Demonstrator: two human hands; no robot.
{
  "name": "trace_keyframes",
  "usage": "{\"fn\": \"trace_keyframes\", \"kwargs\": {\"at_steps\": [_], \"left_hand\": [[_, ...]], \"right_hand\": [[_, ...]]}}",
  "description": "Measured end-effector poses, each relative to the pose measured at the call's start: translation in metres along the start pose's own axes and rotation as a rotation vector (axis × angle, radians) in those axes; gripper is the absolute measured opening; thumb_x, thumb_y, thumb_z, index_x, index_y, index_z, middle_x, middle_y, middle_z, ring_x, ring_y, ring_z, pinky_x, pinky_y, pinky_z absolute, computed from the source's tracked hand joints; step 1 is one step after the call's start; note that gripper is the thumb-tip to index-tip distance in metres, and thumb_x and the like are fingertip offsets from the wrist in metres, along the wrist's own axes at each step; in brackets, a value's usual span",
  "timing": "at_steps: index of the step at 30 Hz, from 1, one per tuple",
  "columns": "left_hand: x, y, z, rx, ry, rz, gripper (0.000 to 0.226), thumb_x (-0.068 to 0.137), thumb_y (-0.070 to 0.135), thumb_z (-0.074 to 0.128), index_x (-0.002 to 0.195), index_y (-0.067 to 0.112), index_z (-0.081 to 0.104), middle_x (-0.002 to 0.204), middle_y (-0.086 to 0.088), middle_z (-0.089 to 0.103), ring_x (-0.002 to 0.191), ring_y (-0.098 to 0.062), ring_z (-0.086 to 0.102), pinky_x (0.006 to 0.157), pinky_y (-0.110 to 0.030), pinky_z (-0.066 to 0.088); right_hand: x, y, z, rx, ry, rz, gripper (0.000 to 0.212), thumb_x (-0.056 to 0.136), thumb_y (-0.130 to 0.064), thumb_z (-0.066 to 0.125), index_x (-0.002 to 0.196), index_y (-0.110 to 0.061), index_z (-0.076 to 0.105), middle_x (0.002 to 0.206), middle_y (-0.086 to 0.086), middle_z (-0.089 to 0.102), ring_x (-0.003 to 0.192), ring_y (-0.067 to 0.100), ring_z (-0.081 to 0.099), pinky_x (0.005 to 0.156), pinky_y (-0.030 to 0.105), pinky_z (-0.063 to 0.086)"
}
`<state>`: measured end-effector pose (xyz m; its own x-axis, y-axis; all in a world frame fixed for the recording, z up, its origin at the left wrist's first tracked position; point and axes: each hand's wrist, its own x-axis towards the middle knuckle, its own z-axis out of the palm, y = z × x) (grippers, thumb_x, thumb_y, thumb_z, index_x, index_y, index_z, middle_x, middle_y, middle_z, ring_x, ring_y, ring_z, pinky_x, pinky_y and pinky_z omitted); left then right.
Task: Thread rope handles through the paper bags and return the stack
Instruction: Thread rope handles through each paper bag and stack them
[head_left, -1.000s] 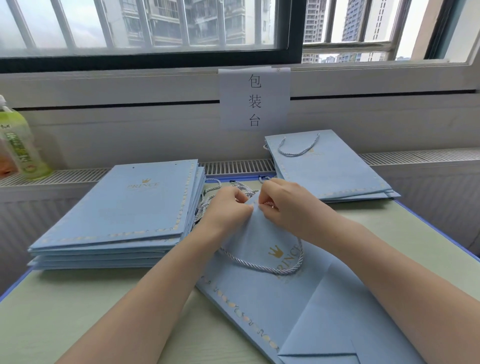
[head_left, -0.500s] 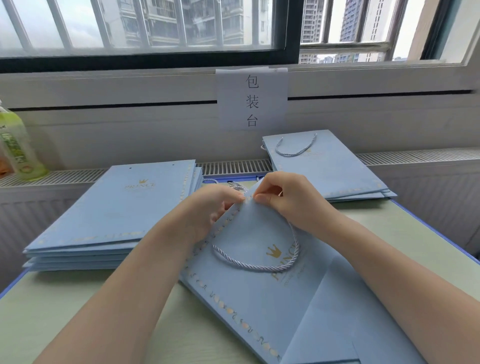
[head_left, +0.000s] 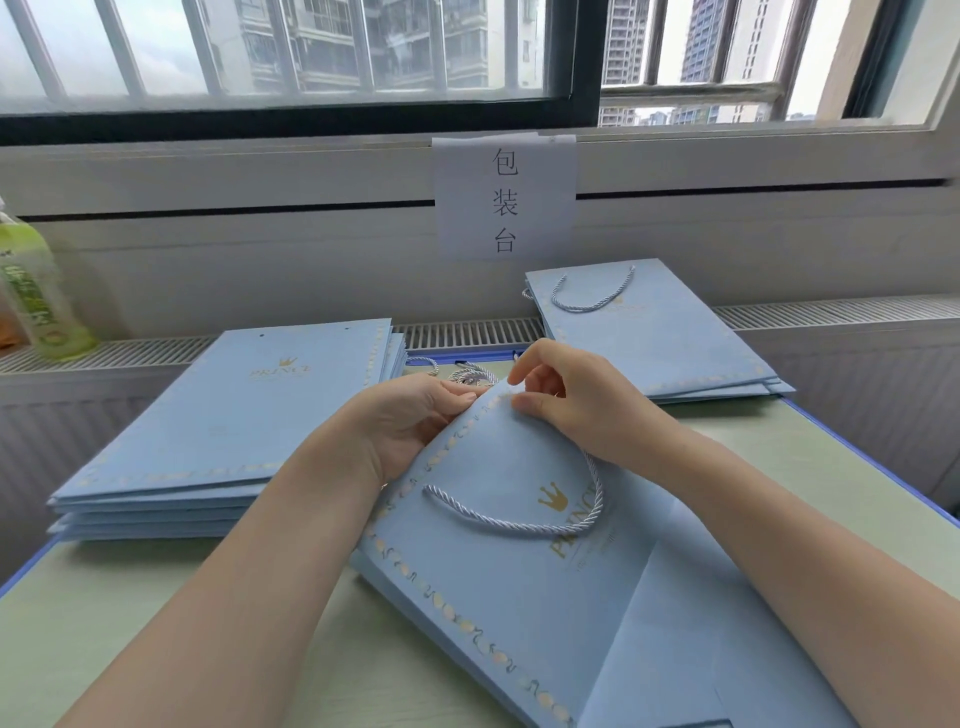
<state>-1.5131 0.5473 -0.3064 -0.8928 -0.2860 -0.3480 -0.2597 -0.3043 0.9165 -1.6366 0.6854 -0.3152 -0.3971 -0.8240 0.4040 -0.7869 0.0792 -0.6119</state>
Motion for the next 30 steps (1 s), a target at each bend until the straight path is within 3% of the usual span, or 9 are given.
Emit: {"fn": "trace_keyframes", "kwargs": {"at_steps": [4,8,12,15,20,24,27,30], "left_hand": [[0.002,-0.002,0.001,-0.029,0.026,-0.002,0.034,0.097,0.003,0.039,0.123,0.002,0.061,0.105,-0.015,0.064,0.077,-0.023,0.064,0.067,-0.028,0.057],[0.002,-0.003,0.004,-0.029,0.029,0.000,0.035,0.094,-0.005,0.040,0.123,-0.001,0.059,0.100,-0.016,0.065,0.072,-0.023,0.065,0.064,-0.028,0.057],[0.000,-0.005,0.006,0.072,0.001,0.065,0.032,0.089,-0.012,0.047,0.108,0.001,0.068,0.087,-0.016,0.068,0.062,-0.024,0.064,0.055,-0.028,0.056],[-0.002,-0.005,0.008,0.210,0.053,0.121,0.022,0.088,-0.003,0.056,0.104,0.002,0.070,0.087,-0.017,0.069,0.062,-0.024,0.064,0.057,-0.028,0.056],[0.001,-0.001,0.014,0.375,0.147,0.119,0.022,0.089,-0.002,0.052,0.103,-0.001,0.069,0.092,-0.017,0.067,0.070,-0.025,0.061,0.069,-0.031,0.053],[0.001,0.001,0.017,0.434,0.244,0.149,0.022,0.091,0.010,0.057,0.076,0.010,0.072,0.072,-0.007,0.068,0.061,-0.019,0.062,0.065,-0.028,0.052],[-0.005,-0.001,0.015,0.444,0.239,0.129,0.037,0.096,0.034,0.051,0.087,0.003,0.070,0.071,-0.008,0.066,0.052,-0.017,0.055,0.049,-0.021,0.046],[-0.009,-0.001,0.012,0.570,0.156,0.148,0.033,0.092,0.031,0.058,0.091,0.000,0.069,0.079,-0.014,0.064,0.058,-0.019,0.053,0.051,-0.021,0.044]], "right_hand": [[0.002,0.002,-0.004,0.092,-0.028,0.043,0.012,0.088,-0.011,0.063,0.092,-0.022,0.058,0.075,-0.009,0.055,0.059,-0.003,0.048,0.058,0.009,0.038],[0.002,0.001,-0.005,0.155,-0.053,0.083,0.010,0.088,-0.011,0.063,0.092,-0.020,0.060,0.078,-0.005,0.058,0.065,0.003,0.051,0.059,0.009,0.039],[0.001,-0.006,-0.008,0.249,-0.026,0.077,0.011,0.087,-0.009,0.063,0.091,-0.020,0.062,0.079,-0.003,0.060,0.070,0.007,0.055,0.067,0.017,0.046],[0.000,-0.009,-0.010,0.264,-0.021,0.070,0.010,0.087,-0.009,0.063,0.092,-0.017,0.063,0.080,-0.001,0.061,0.070,0.008,0.055,0.067,0.019,0.046],[-0.002,-0.009,-0.008,0.239,-0.078,0.090,0.008,0.089,-0.013,0.062,0.097,-0.016,0.064,0.083,-0.001,0.061,0.074,0.008,0.056,0.068,0.017,0.046],[-0.002,-0.009,-0.012,0.255,-0.013,0.099,0.014,0.091,-0.008,0.057,0.092,-0.019,0.064,0.082,-0.001,0.060,0.071,0.012,0.054,0.068,0.021,0.046],[0.001,-0.009,-0.014,0.517,0.094,0.172,0.021,0.093,-0.001,0.052,0.090,-0.018,0.064,0.077,0.001,0.053,0.058,0.011,0.044,0.059,0.017,0.044],[0.006,-0.009,-0.025,1.003,0.225,0.280,0.019,0.092,0.005,0.049,0.097,-0.009,0.061,0.075,0.004,0.048,0.055,0.010,0.041,0.049,0.016,0.039]]}}
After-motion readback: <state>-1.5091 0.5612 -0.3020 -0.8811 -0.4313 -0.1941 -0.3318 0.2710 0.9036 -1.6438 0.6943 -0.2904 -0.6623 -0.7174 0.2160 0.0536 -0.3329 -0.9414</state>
